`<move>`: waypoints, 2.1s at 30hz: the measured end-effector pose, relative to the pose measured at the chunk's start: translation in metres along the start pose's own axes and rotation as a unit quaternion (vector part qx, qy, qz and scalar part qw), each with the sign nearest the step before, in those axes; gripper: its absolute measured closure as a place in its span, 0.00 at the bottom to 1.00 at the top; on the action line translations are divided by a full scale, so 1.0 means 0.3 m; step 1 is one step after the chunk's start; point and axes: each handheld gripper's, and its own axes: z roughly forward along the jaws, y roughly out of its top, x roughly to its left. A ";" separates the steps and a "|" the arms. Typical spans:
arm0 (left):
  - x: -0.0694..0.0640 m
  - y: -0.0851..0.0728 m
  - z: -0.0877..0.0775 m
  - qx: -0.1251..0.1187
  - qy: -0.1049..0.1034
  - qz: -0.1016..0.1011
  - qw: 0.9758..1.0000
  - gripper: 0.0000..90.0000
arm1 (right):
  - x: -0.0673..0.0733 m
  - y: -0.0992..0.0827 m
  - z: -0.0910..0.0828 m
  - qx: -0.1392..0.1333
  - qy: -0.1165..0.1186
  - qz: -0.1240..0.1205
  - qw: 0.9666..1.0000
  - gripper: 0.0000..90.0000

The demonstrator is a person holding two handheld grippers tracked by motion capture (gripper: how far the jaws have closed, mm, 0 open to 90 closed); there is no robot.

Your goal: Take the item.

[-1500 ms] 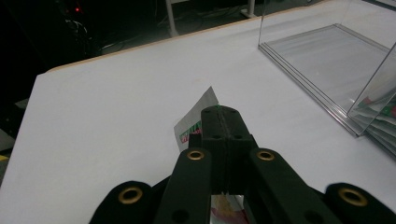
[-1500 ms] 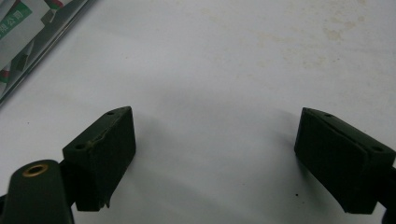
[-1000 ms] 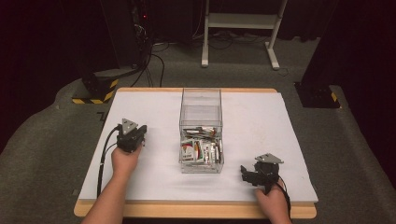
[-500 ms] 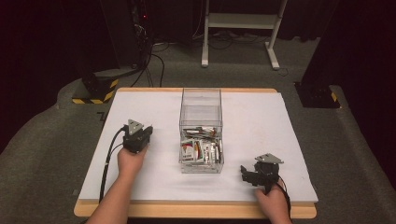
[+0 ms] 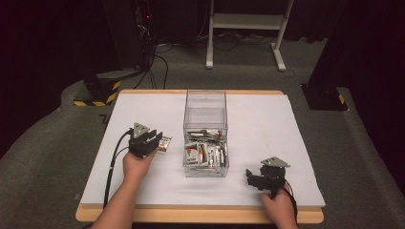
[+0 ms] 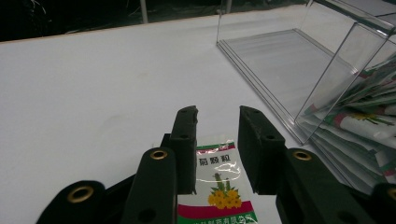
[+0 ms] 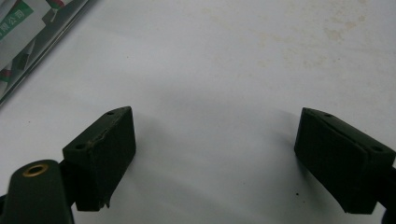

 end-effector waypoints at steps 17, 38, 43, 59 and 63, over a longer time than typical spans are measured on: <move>0.003 0.003 -0.044 0.004 -0.017 -0.009 1.000 0.77 | 0.000 0.000 0.000 0.000 -0.001 0.000 1.000 0.14; 0.019 -0.050 -0.126 0.017 -0.025 -0.009 1.000 0.64 | 0.000 0.000 0.000 0.000 -0.001 -0.001 1.000 0.14; 0.024 -0.087 -0.154 0.023 -0.036 -0.006 0.999 0.62 | 0.000 0.000 0.000 0.000 -0.001 -0.001 1.000 0.14; -0.007 -0.258 -0.226 0.066 -0.056 0.040 0.995 0.54 | 0.001 0.000 0.000 0.000 -0.001 -0.001 1.000 0.14; -0.029 -0.295 -0.239 0.076 -0.052 0.057 0.994 0.51 | 0.001 -0.001 0.000 -0.001 -0.002 -0.001 1.000 0.14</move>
